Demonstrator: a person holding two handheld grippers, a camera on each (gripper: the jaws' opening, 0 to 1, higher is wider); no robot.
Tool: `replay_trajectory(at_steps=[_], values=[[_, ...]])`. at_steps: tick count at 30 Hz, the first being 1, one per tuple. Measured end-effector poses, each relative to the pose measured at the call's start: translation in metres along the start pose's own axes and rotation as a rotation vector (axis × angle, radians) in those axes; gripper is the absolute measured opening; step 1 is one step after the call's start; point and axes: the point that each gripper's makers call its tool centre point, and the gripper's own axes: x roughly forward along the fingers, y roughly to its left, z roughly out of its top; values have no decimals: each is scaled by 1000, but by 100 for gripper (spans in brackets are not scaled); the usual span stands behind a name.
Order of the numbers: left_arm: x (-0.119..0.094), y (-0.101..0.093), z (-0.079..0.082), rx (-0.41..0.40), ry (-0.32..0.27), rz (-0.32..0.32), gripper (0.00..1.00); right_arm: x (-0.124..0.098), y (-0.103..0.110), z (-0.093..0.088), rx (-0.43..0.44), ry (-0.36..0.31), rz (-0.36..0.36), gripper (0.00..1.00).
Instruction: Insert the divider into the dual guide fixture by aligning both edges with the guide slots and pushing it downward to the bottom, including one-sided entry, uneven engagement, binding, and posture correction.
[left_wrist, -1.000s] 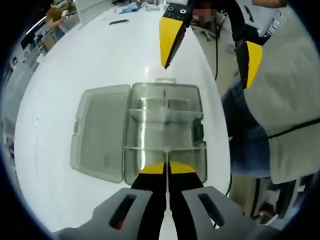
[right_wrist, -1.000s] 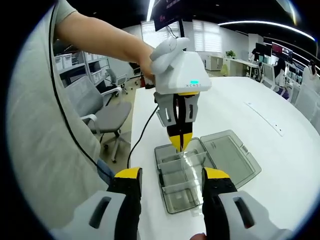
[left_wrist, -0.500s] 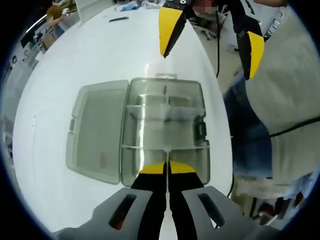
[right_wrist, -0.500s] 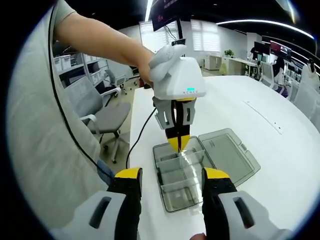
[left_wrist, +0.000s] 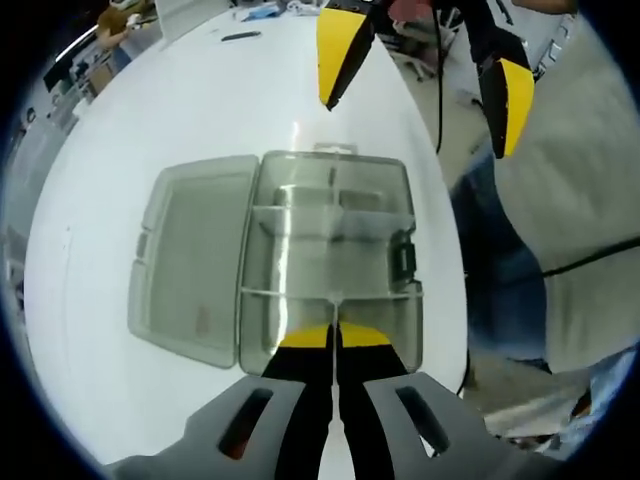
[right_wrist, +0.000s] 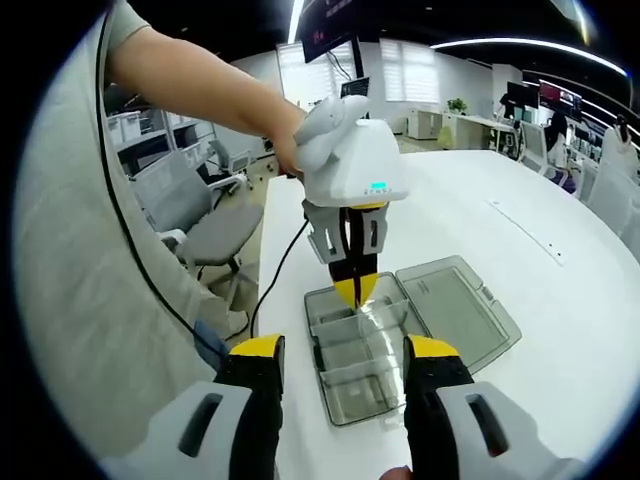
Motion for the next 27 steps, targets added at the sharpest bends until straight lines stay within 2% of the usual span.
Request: replay_trajectory(at_steps=[27], values=[[2,0,-1,-2,6,30,0,4,-1,4,-2,-1,-4,44]])
